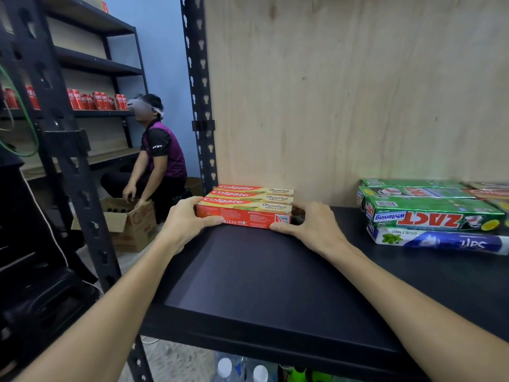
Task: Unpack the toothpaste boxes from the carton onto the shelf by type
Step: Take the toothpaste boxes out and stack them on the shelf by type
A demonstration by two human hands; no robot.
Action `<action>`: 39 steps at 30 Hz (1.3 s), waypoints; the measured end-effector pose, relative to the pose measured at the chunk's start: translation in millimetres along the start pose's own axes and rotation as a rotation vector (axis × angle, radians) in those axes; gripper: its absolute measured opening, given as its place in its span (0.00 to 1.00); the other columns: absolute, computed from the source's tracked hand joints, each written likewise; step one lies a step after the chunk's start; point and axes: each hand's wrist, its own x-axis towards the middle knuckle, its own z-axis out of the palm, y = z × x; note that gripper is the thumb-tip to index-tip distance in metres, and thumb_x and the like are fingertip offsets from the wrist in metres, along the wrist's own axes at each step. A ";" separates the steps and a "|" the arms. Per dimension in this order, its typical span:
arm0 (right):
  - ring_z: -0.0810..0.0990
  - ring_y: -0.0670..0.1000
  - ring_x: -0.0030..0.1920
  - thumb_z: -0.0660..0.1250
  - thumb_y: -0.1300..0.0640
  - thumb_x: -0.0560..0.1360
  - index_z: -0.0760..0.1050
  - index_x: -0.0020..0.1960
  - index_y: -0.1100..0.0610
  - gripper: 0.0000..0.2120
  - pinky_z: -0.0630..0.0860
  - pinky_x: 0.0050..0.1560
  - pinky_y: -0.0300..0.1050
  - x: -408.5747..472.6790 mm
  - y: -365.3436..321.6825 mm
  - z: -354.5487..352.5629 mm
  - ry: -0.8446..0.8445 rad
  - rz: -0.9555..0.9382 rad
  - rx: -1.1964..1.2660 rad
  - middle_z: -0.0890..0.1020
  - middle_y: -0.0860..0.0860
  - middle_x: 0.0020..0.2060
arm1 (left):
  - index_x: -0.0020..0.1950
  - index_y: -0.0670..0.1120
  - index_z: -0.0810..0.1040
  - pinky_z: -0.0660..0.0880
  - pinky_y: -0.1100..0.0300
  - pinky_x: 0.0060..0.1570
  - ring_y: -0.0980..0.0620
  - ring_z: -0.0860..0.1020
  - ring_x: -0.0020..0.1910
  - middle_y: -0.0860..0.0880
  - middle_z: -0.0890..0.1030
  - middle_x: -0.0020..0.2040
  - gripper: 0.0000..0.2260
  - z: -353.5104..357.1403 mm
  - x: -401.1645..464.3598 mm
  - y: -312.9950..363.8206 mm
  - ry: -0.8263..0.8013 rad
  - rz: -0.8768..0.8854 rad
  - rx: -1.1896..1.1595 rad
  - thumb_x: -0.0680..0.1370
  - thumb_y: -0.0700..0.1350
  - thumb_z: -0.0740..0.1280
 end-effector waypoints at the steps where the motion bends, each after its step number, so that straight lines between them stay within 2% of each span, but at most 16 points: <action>1: 0.83 0.44 0.53 0.69 0.23 0.57 0.80 0.61 0.39 0.36 0.76 0.62 0.56 0.1 0.2 -0.1 -0.007 0.010 0.009 0.85 0.37 0.49 | 0.66 0.49 0.79 0.78 0.53 0.61 0.55 0.82 0.54 0.53 0.85 0.54 0.28 0.0 0.1 -0.2 -0.001 -0.002 -0.003 0.68 0.51 0.82; 11: 0.82 0.45 0.51 0.68 0.23 0.59 0.81 0.58 0.39 0.32 0.76 0.60 0.57 -1.9 -2.5 -1.9 -0.015 0.010 -0.014 0.86 0.38 0.47 | 0.69 0.48 0.77 0.75 0.57 0.57 0.55 0.80 0.55 0.52 0.84 0.56 0.28 1.0 -2.5 3.4 -0.014 -0.012 -0.029 0.70 0.48 0.80; 18: 0.83 0.44 0.52 0.68 0.24 0.61 0.77 0.62 0.37 0.34 0.75 0.61 0.58 -1.7 -2.5 -1.0 0.003 -0.019 -0.041 0.85 0.36 0.49 | 0.69 0.48 0.77 0.75 0.59 0.54 0.55 0.80 0.55 0.52 0.84 0.56 0.29 1.1 -1.9 3.3 -0.019 -0.016 -0.027 0.70 0.48 0.80; 21: 0.83 0.45 0.52 0.68 0.24 0.61 0.76 0.62 0.38 0.34 0.75 0.62 0.58 -1.6 -1.8 -0.9 0.004 -0.016 -0.045 0.85 0.36 0.50 | 0.72 0.48 0.74 0.75 0.63 0.50 0.56 0.80 0.56 0.52 0.83 0.58 0.32 1.1 -1.2 2.2 -0.027 -0.017 -0.017 0.70 0.48 0.80; 23: 0.82 0.45 0.54 0.68 0.25 0.63 0.76 0.62 0.38 0.32 0.73 0.63 0.57 -3.4 -3.9 -2.3 0.012 -0.016 -0.079 0.85 0.37 0.50 | 0.77 0.48 0.68 0.74 0.58 0.59 0.53 0.76 0.62 0.50 0.79 0.65 0.39 1.0 -2.9 2.9 -0.028 -0.016 -0.003 0.69 0.51 0.81; 25: 0.80 0.48 0.56 0.68 0.26 0.65 0.77 0.62 0.40 0.30 0.69 0.62 0.54 -8.2 -8.4 -4.9 0.038 -0.015 -0.133 0.85 0.39 0.51 | 0.79 0.49 0.63 0.69 0.48 0.69 0.49 0.67 0.72 0.48 0.72 0.71 0.45 1.3 -7.2 4.8 0.012 -0.004 0.071 0.68 0.58 0.79; 27: 0.78 0.51 0.58 0.68 0.29 0.68 0.77 0.63 0.43 0.28 0.67 0.58 0.52 -17.6 -14.8 -10.1 0.078 -0.011 -0.188 0.84 0.42 0.53 | 0.79 0.50 0.63 0.62 0.43 0.73 0.46 0.58 0.76 0.46 0.67 0.74 0.41 1.8 -18.0 11.8 0.096 0.039 0.199 0.71 0.60 0.76; 28: 0.77 0.52 0.59 0.68 0.29 0.69 0.77 0.62 0.44 0.28 0.66 0.57 0.51 -23.6 -18.0 -13.8 0.101 -0.012 -0.213 0.83 0.44 0.53 | 0.78 0.50 0.64 0.60 0.43 0.73 0.45 0.57 0.76 0.45 0.66 0.73 0.38 2.9 -24.7 16.5 0.141 0.085 0.249 0.73 0.60 0.74; 32: 0.74 0.54 0.61 0.68 0.31 0.72 0.77 0.64 0.53 0.31 0.68 0.59 0.53 -56.2 -25.6 -39.0 0.156 -0.030 -0.247 0.81 0.50 0.56 | 0.74 0.48 0.70 0.62 0.49 0.70 0.46 0.65 0.70 0.48 0.72 0.67 0.31 19.4 -56.0 40.5 0.254 0.303 0.311 0.75 0.59 0.71; 36: 0.72 0.53 0.65 0.69 0.33 0.73 0.74 0.69 0.56 0.34 0.68 0.66 0.50 -93.1 -17.0 -90.3 0.213 -0.071 -0.251 0.80 0.51 0.62 | 0.71 0.49 0.72 0.65 0.53 0.69 0.49 0.68 0.67 0.50 0.74 0.65 0.29 66.6 -88.0 83.4 0.212 0.385 0.225 0.74 0.61 0.68; 39: 0.72 0.55 0.65 0.69 0.34 0.72 0.75 0.68 0.55 0.33 0.70 0.65 0.54 -114.5 -3.2 -145.2 0.278 -0.060 -0.274 0.80 0.52 0.61 | 0.71 0.49 0.72 0.64 0.58 0.68 0.51 0.68 0.69 0.51 0.74 0.67 0.29 115.8 -109.0 135.2 0.150 0.435 0.124 0.74 0.61 0.70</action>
